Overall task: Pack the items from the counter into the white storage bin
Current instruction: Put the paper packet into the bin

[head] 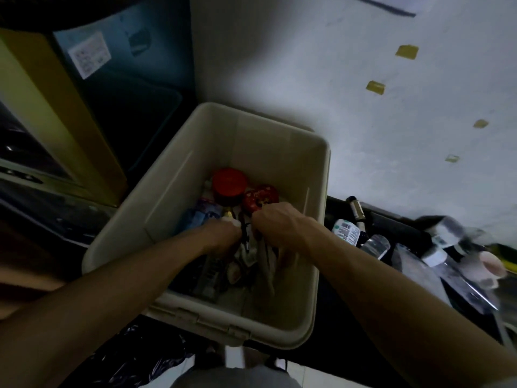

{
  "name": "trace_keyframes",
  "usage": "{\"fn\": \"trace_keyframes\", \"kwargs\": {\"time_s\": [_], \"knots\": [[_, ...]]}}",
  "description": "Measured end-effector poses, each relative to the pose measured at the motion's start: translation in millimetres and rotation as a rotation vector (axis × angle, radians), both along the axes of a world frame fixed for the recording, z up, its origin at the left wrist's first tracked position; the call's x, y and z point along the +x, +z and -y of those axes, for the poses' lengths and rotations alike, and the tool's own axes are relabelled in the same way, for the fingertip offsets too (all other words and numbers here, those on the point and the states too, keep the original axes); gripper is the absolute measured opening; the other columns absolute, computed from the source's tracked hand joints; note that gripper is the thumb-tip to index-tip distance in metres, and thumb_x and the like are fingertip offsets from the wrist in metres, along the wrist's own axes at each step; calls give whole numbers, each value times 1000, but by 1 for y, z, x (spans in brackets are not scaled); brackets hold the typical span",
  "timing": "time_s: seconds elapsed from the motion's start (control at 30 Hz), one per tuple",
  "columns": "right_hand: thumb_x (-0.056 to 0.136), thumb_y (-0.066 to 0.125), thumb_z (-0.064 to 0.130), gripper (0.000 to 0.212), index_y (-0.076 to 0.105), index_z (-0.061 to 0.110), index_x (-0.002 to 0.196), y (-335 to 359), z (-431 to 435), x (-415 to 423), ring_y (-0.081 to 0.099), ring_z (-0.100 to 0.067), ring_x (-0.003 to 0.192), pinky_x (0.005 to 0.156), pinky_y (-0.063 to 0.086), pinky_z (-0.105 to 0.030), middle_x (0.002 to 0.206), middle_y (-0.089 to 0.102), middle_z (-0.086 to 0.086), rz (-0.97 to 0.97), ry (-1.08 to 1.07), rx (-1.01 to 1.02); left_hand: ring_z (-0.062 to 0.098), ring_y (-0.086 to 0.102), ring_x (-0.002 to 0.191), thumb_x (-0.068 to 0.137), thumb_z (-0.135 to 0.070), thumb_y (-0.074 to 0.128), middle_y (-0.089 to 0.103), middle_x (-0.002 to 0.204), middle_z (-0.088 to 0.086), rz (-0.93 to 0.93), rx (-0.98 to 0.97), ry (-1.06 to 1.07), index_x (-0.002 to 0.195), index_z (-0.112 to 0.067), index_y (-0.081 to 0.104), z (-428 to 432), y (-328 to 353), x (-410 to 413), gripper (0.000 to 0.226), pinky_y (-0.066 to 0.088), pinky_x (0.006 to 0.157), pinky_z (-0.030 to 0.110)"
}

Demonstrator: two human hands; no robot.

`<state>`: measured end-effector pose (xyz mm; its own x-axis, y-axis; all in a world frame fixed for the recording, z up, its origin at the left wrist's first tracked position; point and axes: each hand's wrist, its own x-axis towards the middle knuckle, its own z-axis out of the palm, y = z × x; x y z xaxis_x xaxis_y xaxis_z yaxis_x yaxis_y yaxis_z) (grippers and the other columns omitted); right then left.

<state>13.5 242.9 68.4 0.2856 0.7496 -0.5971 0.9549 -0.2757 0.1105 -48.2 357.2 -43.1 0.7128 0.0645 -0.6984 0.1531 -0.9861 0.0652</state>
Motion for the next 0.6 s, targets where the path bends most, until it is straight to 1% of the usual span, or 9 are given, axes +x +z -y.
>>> {"fn": "trace_keyframes", "kwargs": {"time_s": [0.07,0.13,0.23,0.3,0.4,0.47,0.53,0.57,0.6], "knots": [[97,54,17,18,62,13,112,-3,-4,0,58,-19,88,70,43,-32,109,64,-4,108,38,49,26,61,102,90,-39,66,61,119,9,-103,-43,-10,123,-10,62,-1,-7,-6,45,52,92,37],[97,54,17,20,62,14,115,-11,-9,1,61,-22,100,72,38,-34,114,63,-4,194,65,120,28,62,103,90,-42,65,63,118,9,-141,-89,20,122,-10,63,-2,-7,-13,45,50,91,37],[99,51,19,21,62,15,117,-29,-20,6,61,-24,106,78,44,-37,116,63,-5,240,54,161,24,59,104,88,-42,69,59,126,6,-149,-136,34,135,-14,53,1,-5,-18,58,49,88,32],[98,51,22,21,63,16,114,-43,-29,14,61,-25,106,88,49,-41,117,63,-5,232,30,185,27,57,111,93,-36,64,56,128,8,-161,-162,54,134,-12,52,1,6,-19,50,47,90,33],[97,50,25,28,60,14,121,-60,-37,26,55,-31,116,101,42,-50,125,59,-10,185,6,180,27,59,94,97,-27,54,62,117,16,24,-264,199,118,-5,60,-12,16,-18,30,51,84,37],[99,46,29,37,55,14,132,-70,-34,28,46,-33,128,109,33,-50,136,53,-13,149,15,161,23,56,82,98,-19,49,61,98,13,148,-432,358,109,-3,62,-22,16,-19,23,48,73,31],[102,41,32,40,54,14,135,-75,-33,24,41,-33,133,110,29,-46,141,49,-13,130,92,73,21,56,73,94,-20,53,61,88,10,138,-623,561,99,-7,64,-25,15,-16,18,46,63,28],[102,41,33,39,57,15,132,-75,-34,22,43,-31,131,107,30,-45,139,52,-11,140,135,34,20,61,74,90,-25,58,66,92,9,96,-695,621,101,-11,66,-24,17,-16,20,51,65,29],[101,43,34,36,60,17,128,-74,-36,19,46,-30,128,104,32,-44,136,55,-7,131,139,17,17,64,80,88,-30,63,69,103,7,44,-741,623,110,-15,66,-21,21,-15,27,55,73,30]]}}
